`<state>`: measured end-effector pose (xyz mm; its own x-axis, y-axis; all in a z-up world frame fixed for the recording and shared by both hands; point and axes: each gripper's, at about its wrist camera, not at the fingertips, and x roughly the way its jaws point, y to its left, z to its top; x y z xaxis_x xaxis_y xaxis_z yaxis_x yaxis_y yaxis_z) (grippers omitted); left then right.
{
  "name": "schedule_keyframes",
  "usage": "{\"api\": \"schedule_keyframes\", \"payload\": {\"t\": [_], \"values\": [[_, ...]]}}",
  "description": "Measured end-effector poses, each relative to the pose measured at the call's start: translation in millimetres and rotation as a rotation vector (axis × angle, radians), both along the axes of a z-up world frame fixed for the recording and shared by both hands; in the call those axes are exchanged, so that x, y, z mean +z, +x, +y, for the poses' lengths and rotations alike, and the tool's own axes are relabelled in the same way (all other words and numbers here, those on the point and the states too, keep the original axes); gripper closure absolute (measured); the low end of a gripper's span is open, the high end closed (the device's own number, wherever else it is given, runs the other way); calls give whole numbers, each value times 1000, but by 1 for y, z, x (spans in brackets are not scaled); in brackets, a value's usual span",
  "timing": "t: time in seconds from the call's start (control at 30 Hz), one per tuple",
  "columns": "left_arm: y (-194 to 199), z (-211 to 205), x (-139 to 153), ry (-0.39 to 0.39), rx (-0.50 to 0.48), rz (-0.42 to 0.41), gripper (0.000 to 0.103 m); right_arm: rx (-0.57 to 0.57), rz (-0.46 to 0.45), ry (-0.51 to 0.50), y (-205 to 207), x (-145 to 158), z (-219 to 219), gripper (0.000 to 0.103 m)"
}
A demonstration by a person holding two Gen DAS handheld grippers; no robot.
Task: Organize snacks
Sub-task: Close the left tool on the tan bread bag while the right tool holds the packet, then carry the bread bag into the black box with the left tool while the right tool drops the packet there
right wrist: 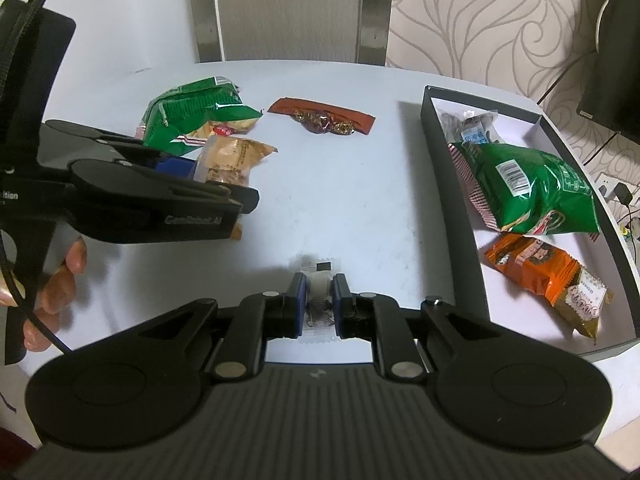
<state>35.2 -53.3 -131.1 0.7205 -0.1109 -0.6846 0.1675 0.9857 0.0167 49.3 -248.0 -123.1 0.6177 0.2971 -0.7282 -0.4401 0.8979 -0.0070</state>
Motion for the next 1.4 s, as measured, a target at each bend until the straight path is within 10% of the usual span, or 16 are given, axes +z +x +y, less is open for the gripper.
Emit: {"api": "schedule_keyframes", "payload": {"t": [1.4], "values": [[37,-75,34,-57,-95,-73,60,-181,-119,41,22,50,-95,86]]}}
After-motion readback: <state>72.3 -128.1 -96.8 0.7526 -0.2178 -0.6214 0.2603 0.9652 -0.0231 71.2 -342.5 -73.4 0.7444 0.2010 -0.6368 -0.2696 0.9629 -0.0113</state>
